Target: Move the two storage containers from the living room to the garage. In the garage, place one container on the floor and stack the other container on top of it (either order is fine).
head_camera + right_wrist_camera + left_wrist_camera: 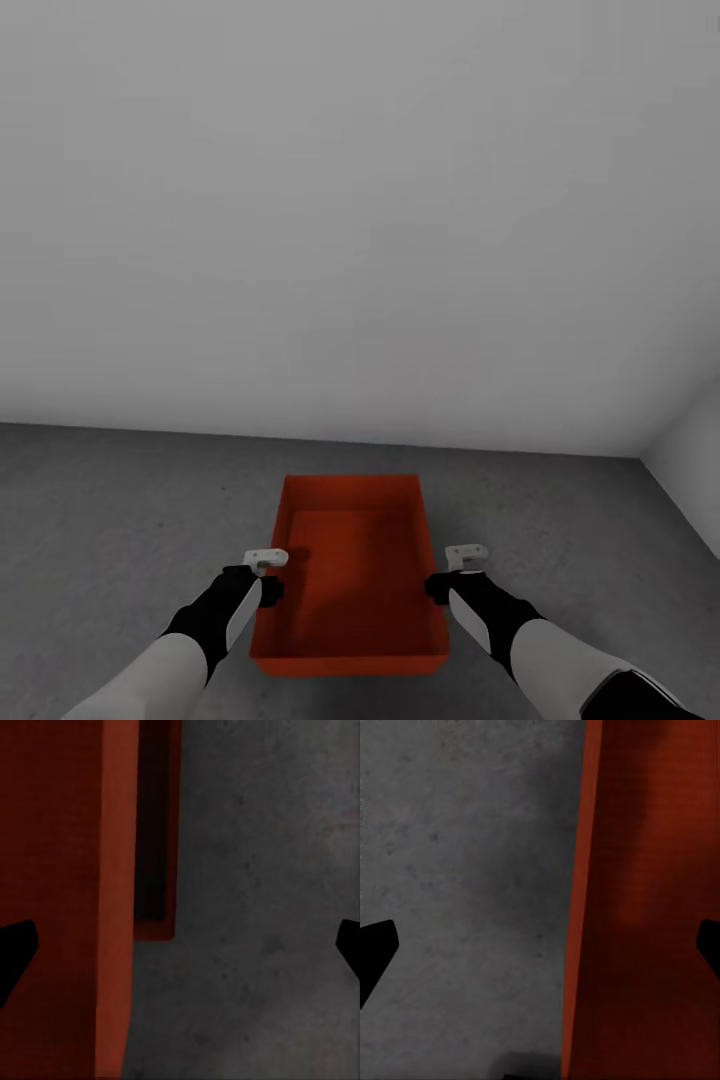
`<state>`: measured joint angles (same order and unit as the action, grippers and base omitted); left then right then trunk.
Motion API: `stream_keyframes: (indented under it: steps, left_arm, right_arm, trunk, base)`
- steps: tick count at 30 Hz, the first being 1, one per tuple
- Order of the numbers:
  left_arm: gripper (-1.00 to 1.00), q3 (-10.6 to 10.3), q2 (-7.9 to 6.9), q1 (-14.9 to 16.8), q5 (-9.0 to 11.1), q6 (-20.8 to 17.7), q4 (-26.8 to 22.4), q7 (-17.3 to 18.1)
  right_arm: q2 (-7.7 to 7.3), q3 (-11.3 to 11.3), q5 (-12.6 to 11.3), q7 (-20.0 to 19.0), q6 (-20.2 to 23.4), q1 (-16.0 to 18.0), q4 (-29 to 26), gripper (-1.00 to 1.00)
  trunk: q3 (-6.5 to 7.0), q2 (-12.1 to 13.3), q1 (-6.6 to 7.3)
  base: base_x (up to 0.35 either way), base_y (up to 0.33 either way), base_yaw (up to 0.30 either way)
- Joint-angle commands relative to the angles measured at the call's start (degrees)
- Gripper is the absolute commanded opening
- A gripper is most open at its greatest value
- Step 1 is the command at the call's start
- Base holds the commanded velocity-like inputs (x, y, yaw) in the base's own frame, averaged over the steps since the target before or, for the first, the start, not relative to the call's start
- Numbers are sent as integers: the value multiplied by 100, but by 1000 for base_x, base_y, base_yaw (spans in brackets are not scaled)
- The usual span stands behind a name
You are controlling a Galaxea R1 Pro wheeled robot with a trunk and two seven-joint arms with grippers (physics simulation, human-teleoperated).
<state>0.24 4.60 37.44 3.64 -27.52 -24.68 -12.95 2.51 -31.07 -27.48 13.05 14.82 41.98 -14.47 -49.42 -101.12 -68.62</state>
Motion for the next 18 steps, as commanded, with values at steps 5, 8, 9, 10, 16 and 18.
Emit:
stream_keyframes:
  steps: [5,8,9,10,16,18]
  left_arm:
    - [100,2,2,1,40,-26,-11,-32]
    - [100,2,5,1,40,-26,-10,-32]
    - [100,2,5,1,40,-26,-10,-32]
    - [100,2,4,1,40,-26,-10,-32]
    - [100,2,6,1,40,-26,-10,-32]
    - [100,2,6,1,40,-26,-10,-32]
  right_arm:
    - [-4,-48,-47,40,30,3,-12,100]
    - [-5,-48,-47,40,30,3,-12,100]
    - [-5,-48,-47,40,30,3,-12,100]
    - [-5,-48,-47,40,30,3,-12,100]
    - [-5,-48,-47,40,30,3,-12,100]
    - [-5,-48,-47,40,30,3,-12,100]
  trunk:
    - [86,200,111]
    - [140,320,177]
    - [157,360,199]
    - [175,400,221]
    - [283,641,353]
    - [319,721,396]
  base:
    - [0,0,0]
    - [0,0,0]
    - [0,0,0]
    - [0,0,0]
    - [0,0,0]
    - [0,0,0]
